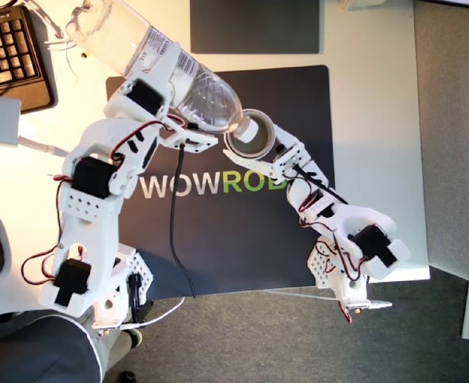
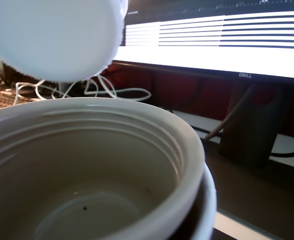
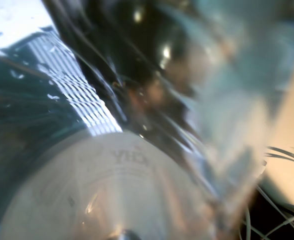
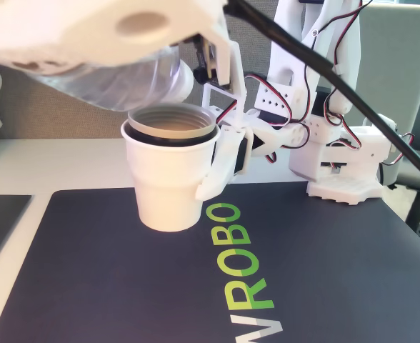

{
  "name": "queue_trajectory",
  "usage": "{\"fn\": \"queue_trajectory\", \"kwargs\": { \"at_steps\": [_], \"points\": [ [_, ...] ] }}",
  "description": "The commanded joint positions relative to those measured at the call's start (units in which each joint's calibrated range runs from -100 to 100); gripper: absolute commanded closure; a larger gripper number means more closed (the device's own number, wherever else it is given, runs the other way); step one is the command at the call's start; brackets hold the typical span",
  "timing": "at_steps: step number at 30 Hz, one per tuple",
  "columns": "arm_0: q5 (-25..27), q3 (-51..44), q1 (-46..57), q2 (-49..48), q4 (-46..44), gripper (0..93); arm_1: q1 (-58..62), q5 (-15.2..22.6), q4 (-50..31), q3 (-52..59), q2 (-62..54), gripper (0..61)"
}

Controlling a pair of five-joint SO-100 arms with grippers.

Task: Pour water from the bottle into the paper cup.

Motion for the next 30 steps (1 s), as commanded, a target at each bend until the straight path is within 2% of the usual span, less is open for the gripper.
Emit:
{"fn": "queue_trajectory", "kwargs": {
  "at_steps": [1,30],
  "points": [
    [-0.3,-0.7,-0.6,-7.1,-0.2,92.7,1.0,0.0,0.1,-5.4,-0.1,61.2],
    [-0.1,0.1,-0.6,-5.5,-1.3,92.7,1.3,-0.2,0.1,-5.7,0.4,61.2]
  ]
}}
